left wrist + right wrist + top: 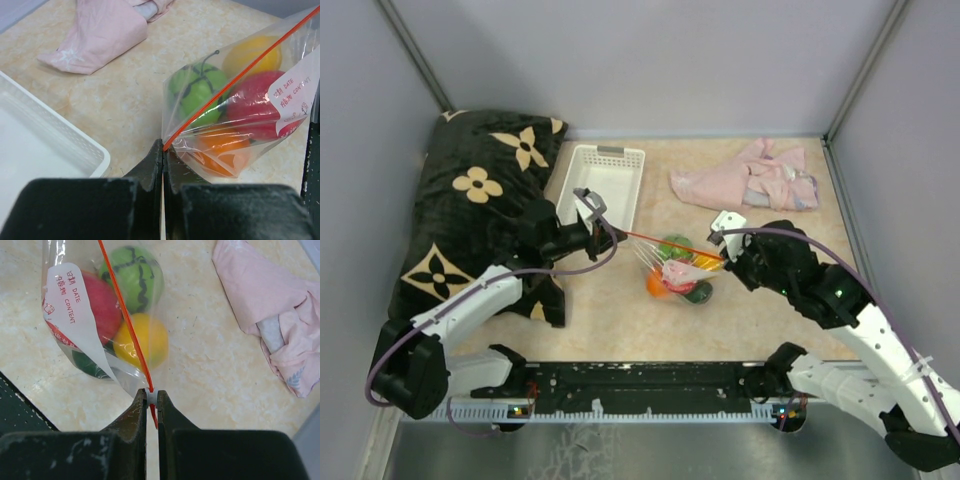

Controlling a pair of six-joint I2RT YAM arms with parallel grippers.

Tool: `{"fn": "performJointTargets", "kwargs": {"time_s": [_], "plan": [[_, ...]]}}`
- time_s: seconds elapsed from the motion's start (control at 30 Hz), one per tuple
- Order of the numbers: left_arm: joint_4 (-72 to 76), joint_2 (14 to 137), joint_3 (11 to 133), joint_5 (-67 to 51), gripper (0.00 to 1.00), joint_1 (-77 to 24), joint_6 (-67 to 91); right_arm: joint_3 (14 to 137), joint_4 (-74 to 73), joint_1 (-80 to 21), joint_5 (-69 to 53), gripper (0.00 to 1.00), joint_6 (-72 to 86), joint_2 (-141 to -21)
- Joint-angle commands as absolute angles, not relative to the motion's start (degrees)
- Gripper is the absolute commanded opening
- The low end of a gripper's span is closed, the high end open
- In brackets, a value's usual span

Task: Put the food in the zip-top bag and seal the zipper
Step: Zip the zipper food storage bag, then place the zipper food storage bag at the center of the board.

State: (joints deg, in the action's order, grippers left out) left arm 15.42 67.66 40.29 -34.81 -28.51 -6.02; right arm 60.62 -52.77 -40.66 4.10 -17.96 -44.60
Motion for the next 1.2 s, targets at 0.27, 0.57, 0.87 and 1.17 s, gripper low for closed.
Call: {"fn": "performJointTargets", "kwargs": {"time_s": [0.27, 0.57, 0.87, 1.17], "plan": [[19.8, 72.5, 42.0, -36.9, 0.00, -27.7, -4.2, 58.6, -54.2, -39.7, 10.2, 0.00, -16.3, -39.3], [19.5, 74.6, 44.0, -34.3, 0.00, -27.7, -3.6, 56.0, -52.2, -39.7, 18.9, 0.00, -15.1, -35.6], [18.3, 83.3, 56.4, -39.9, 0.00, -27.8, -3.2, 55.5, -42.4, -39.6, 26.4, 0.00, -14.0, -39.2], [15.5, 79.1, 58.0, -38.6, 0.22, -27.8, 1.4, 55.3, -36.5, -39.4, 25.2, 0.06, -13.2, -42.3]]}}
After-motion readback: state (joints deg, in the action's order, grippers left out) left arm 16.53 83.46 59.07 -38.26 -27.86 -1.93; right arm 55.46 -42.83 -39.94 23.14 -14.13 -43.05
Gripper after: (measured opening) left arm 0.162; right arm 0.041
